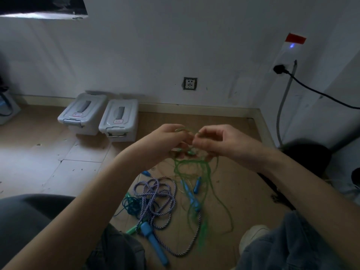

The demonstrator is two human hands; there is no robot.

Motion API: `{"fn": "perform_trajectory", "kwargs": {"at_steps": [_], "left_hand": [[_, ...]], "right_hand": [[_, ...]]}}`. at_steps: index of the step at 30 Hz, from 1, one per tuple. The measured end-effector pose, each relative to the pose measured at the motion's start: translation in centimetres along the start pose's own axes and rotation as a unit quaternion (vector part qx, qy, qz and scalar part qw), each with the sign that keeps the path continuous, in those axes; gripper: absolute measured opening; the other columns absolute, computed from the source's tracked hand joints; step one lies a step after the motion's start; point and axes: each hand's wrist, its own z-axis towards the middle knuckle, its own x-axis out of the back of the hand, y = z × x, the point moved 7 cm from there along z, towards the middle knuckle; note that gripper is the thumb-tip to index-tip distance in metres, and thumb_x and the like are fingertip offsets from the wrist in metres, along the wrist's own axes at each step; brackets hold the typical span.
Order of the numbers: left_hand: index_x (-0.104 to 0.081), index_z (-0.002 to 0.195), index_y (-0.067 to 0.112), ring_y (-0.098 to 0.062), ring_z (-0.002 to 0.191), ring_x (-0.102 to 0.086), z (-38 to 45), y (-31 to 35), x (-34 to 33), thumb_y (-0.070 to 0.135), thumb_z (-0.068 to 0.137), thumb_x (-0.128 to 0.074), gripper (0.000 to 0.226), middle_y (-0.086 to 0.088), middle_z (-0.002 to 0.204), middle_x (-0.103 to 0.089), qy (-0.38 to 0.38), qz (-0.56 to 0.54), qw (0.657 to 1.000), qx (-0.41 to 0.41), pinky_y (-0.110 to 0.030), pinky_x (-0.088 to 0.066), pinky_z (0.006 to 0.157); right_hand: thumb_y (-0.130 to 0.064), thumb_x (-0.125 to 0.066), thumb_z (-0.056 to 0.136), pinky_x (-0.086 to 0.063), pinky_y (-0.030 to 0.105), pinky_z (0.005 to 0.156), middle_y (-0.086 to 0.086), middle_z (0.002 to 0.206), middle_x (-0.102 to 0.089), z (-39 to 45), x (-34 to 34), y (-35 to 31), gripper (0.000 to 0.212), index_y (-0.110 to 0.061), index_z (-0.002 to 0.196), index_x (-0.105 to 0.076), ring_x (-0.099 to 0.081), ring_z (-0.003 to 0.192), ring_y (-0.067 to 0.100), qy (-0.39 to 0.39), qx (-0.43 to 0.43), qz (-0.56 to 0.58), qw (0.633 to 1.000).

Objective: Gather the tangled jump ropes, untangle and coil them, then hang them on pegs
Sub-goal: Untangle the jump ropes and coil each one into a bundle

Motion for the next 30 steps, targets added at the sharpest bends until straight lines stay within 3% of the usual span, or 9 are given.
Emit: {"fn": "perform_trajectory", "kwargs": {"at_steps": [2,5,7,12,15,18,21,26,30], "left_hand": [[-0.064,0.088,0.008,0.001,0.061,-0.060,-0.2,-0.7,-0.4,0.026,0.090,-0.050,0.022,-0.001,0.079,-0.064,-0.051,0.072,0.996,0.010,-0.012,-0.050,0.058],[-0.067,0.093,0.010,-0.006,0.092,-0.064,-0.9,-1.2,-1.0,0.041,0.081,-0.051,0.037,0.000,0.101,-0.070,-0.151,0.075,0.985,0.027,-0.013,-0.049,0.079],[-0.066,0.099,0.016,-0.004,0.099,-0.061,-0.9,-1.0,-0.6,0.045,0.073,-0.055,0.041,0.006,0.103,-0.069,-0.135,0.119,0.984,-0.003,-0.015,-0.045,0.084],[-0.061,0.094,0.011,-0.013,0.075,-0.068,-0.2,-1.4,1.6,0.021,0.072,-0.063,0.024,-0.001,0.072,-0.070,-0.058,-0.027,0.998,0.009,-0.018,-0.053,0.067],[-0.064,0.089,0.010,-0.012,0.065,-0.069,0.2,-2.4,2.8,0.014,0.080,-0.062,0.010,-0.001,0.065,-0.070,-0.011,0.097,0.995,0.029,-0.016,-0.053,0.060],[-0.066,0.084,0.013,-0.008,0.062,-0.068,0.4,-3.1,3.5,0.017,0.082,-0.064,0.005,0.000,0.066,-0.069,0.008,0.276,0.961,0.014,-0.015,-0.054,0.061],[-0.066,0.088,0.015,0.000,0.054,-0.063,0.7,-3.1,4.4,0.019,0.084,-0.061,0.007,0.000,0.069,-0.067,0.044,0.298,0.953,0.005,-0.012,-0.052,0.059],[-0.063,0.077,0.026,-0.004,0.047,-0.058,-0.2,-0.6,6.0,0.016,0.089,-0.055,0.017,0.004,0.058,-0.064,0.180,0.227,0.955,-0.060,-0.012,-0.050,0.049],[-0.068,0.079,0.013,-0.006,0.048,-0.058,-0.6,-0.3,4.2,0.019,0.088,-0.054,0.018,0.004,0.060,-0.063,0.119,0.042,0.992,-0.011,-0.019,-0.052,0.052]], "right_hand": [[-0.021,-0.065,0.081,-0.046,0.018,0.051,-0.007,0.062,-0.059,0.0,1.0,-0.2,0.008,-0.013,0.079,-0.063,-0.053,0.053,0.006,0.061,0.041,0.008,0.997],[-0.012,-0.062,0.082,-0.041,0.018,0.042,-0.007,0.049,-0.045,-0.1,2.8,0.0,0.010,-0.011,0.073,-0.058,-0.039,0.042,0.006,0.152,0.033,0.188,0.970],[-0.012,-0.057,0.088,-0.041,0.019,0.040,-0.006,0.047,-0.046,-0.4,3.8,0.2,0.014,-0.011,0.074,-0.054,-0.037,0.040,0.006,0.186,0.016,0.254,0.949],[-0.017,-0.046,0.096,-0.058,0.033,0.061,0.010,0.074,-0.072,-1.2,4.8,0.7,0.021,-0.012,0.076,-0.047,-0.063,0.055,0.017,0.229,-0.017,0.202,0.952],[-0.017,-0.045,0.097,-0.057,0.027,0.059,0.007,0.074,-0.071,-1.8,5.8,1.1,0.023,-0.013,0.074,-0.048,-0.064,0.061,0.015,0.293,-0.014,0.188,0.937],[-0.017,-0.047,0.097,-0.039,0.016,0.038,0.001,0.061,-0.064,-2.5,7.3,1.6,0.023,-0.015,0.074,-0.048,-0.050,0.041,0.007,0.369,-0.011,0.178,0.912],[-0.016,-0.051,0.095,-0.026,0.013,0.033,0.002,0.060,-0.052,-2.9,8.4,2.0,0.024,-0.015,0.071,-0.052,-0.038,0.035,0.000,0.412,-0.007,0.142,0.900],[-0.019,-0.054,0.093,-0.038,0.023,0.059,0.002,0.073,-0.061,-2.3,8.0,2.2,0.016,-0.016,0.079,-0.061,-0.053,0.068,0.013,0.380,-0.049,-0.053,0.922],[-0.023,-0.060,0.088,-0.035,0.018,0.083,0.004,0.119,-0.051,-1.4,5.2,1.9,0.036,-0.011,0.121,-0.052,-0.049,0.108,0.015,0.286,-0.077,-0.258,0.920]]}}
